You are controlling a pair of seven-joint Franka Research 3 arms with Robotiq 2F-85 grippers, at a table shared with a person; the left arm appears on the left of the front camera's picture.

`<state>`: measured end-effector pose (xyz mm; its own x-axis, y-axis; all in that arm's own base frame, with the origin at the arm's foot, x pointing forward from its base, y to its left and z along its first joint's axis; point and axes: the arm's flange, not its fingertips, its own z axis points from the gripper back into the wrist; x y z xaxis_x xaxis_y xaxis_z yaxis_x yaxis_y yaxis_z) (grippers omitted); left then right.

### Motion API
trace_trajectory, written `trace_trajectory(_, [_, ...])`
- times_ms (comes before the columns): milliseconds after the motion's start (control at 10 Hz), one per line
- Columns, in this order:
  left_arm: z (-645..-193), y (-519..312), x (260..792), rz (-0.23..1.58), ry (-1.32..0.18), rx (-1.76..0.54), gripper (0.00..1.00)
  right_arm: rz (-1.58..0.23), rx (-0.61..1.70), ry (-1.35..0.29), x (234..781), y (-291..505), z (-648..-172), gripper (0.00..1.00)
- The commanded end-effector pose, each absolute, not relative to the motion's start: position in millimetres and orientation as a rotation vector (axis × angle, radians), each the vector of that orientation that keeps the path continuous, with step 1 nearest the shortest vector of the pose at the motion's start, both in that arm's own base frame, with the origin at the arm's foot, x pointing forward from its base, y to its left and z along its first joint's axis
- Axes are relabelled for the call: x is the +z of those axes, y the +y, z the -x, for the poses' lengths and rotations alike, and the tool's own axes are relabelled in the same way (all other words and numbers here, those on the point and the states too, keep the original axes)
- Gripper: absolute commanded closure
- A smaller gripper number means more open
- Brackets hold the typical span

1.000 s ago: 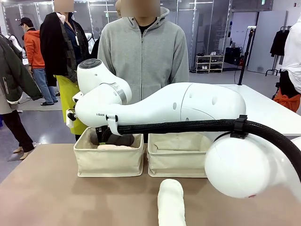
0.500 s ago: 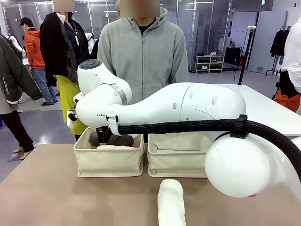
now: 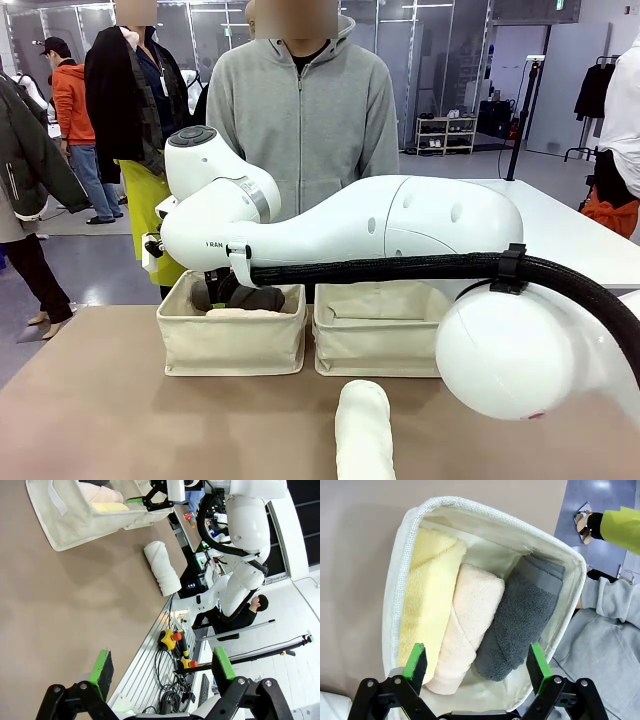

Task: Divide the towels into two baskets.
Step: Pick up one hotel-folded towel from the bottom of the table and place it in the Fabric basket indicated by the person.

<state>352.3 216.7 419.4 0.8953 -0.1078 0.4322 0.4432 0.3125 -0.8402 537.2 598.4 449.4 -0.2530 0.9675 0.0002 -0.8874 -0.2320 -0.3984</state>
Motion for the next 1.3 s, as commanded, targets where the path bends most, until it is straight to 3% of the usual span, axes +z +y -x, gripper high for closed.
trace_trajectory(0, [-348, 219, 421, 1.204, -0.313, -0.377, 0.00, 0.280, 1.803, -0.377, 450, 600, -536, 0.00])
trace_trajectory(300, [-348, 219, 421, 1.204, -0.313, -0.377, 0.00, 0.288, 1.798, -0.374, 449, 598, -537, 0.00])
trace_trajectory(500, [-348, 219, 421, 1.204, -0.313, -0.377, 0.00, 0.228, 1.708, -0.346, 472, 566, -510, 0.00])
trace_trajectory(700, [-348, 219, 421, 1.204, -0.313, -0.377, 0.00, 0.172, 1.586, -0.425, 494, 514, -479, 0.00])
trace_trajectory(1200, [-348, 219, 421, 1.204, -0.313, -0.377, 0.00, -0.242, 1.147, -0.509, 490, 367, -452, 0.00])
